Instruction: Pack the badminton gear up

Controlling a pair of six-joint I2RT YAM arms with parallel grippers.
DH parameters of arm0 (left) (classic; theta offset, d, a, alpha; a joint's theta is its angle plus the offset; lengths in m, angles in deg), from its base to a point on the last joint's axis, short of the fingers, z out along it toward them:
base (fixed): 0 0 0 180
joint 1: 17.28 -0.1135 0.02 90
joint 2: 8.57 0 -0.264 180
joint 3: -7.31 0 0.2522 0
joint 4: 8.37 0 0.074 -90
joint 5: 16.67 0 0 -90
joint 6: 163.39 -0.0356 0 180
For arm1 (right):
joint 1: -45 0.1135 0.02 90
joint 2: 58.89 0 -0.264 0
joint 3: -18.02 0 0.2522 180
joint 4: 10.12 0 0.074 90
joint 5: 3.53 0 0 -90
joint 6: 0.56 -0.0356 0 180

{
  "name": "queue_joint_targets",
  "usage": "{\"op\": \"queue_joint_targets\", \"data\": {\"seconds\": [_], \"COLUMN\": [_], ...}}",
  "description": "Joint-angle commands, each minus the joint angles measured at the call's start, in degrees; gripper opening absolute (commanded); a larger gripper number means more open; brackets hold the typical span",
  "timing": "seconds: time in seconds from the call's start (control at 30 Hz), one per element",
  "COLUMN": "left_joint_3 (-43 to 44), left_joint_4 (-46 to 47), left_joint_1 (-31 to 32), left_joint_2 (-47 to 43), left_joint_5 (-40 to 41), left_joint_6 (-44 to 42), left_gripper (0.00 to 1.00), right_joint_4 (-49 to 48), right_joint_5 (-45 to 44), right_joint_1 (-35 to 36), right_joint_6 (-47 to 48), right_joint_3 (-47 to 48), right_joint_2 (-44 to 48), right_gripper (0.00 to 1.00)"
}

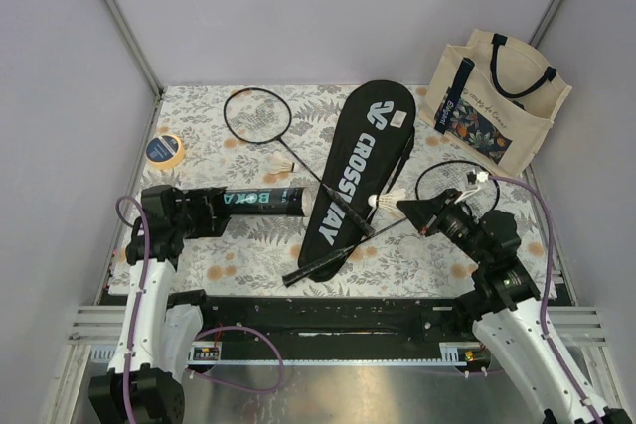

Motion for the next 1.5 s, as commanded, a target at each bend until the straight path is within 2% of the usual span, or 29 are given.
{"op": "queue_joint_targets", "data": {"seconds": [0.0,0.37,0.57,1.0,1.47], "left_joint_3": [0.57,-0.57,0.05,2.07,3.13], "left_joint_4": [-0.4,-2.69,-2.95,-3.04,-2.95], "left_joint_1": [-0.32,-0.41,-0.41,-0.41,-0.23], "left_joint_2": [-3.98,-5.22,-5.57,-5.13,-9.08], "left_joint_5": [2.81,2.73,2.11,-2.81,-5.1], "left_joint_6": [2.19,1.58,1.31,0.25,1.48], "left_gripper": [0.21,0.21,0.21,0.21,0.21], "right_joint_4": [-0.34,-16.77,-24.42,-35.76,-46.13], "right_joint_5": [-1.59,-12.66,-17.41,-19.61,-22.07], "right_joint_1": [6.33,23.2,29.54,36.05,40.62], "right_joint_6": [0.06,-2.68,-2.67,-3.73,-5.75], "right_joint_3": [2.84,4.33,6.62,10.4,14.79], "right_joint_2": [-0.94,-14.55,-22.64,-37.06,-53.41], "right_gripper": [0.0,0.0,0.0,0.0,0.0]}}
